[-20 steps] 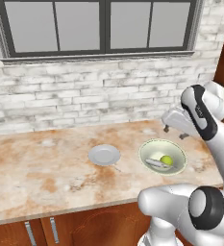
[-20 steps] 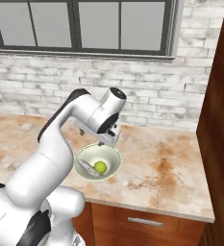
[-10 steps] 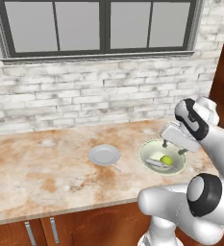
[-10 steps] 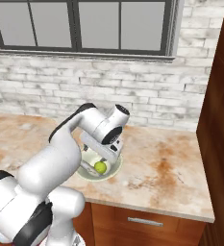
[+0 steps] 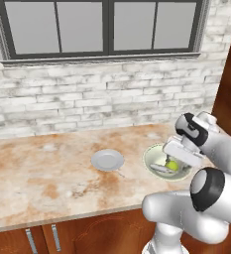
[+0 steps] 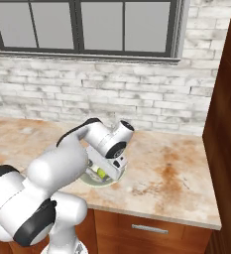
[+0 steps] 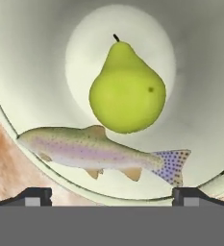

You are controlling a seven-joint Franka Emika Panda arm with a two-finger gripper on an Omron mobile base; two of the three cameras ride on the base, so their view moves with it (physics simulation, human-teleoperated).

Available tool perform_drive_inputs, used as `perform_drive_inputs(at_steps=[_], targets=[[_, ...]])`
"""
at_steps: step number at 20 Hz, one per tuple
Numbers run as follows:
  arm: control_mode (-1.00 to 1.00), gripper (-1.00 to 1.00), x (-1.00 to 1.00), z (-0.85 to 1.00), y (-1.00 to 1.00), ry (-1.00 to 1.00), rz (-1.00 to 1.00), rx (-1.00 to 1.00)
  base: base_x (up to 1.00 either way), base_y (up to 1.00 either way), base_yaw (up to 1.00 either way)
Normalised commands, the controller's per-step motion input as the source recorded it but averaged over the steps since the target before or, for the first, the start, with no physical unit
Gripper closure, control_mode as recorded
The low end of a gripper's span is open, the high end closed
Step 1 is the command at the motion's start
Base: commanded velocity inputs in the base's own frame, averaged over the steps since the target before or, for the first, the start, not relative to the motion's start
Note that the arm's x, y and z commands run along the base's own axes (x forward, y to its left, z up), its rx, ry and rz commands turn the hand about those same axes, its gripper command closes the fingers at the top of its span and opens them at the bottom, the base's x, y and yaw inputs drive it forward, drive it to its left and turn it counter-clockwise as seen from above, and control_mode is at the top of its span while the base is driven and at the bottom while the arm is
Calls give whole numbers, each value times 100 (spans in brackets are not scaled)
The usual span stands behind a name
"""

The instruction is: Remove the pear from the bowl and place it on the small plate. Then place the bowl with only the fish in the microwave, close the door, and press the start button to microwave the fish.

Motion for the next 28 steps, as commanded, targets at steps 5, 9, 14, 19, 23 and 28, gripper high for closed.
perform_drive_inputs(at_steps=[5,9,14,19,23,28], targets=[[-100,-100,22,-24,-1,18,-10,0,0,0,0],[-100,-100,24,0,-3,17,-7,0,0,0,0],[-100,-100,13,-10,-9,12,0,0,0,0,0],[-100,-100,18,-30,-19,7,0,0,0,0,0],[-100,-100,18,-28,-1,3,0,0,0,0,0],[-100,-100,4,-16,27,0,0,-1,0,0,0]])
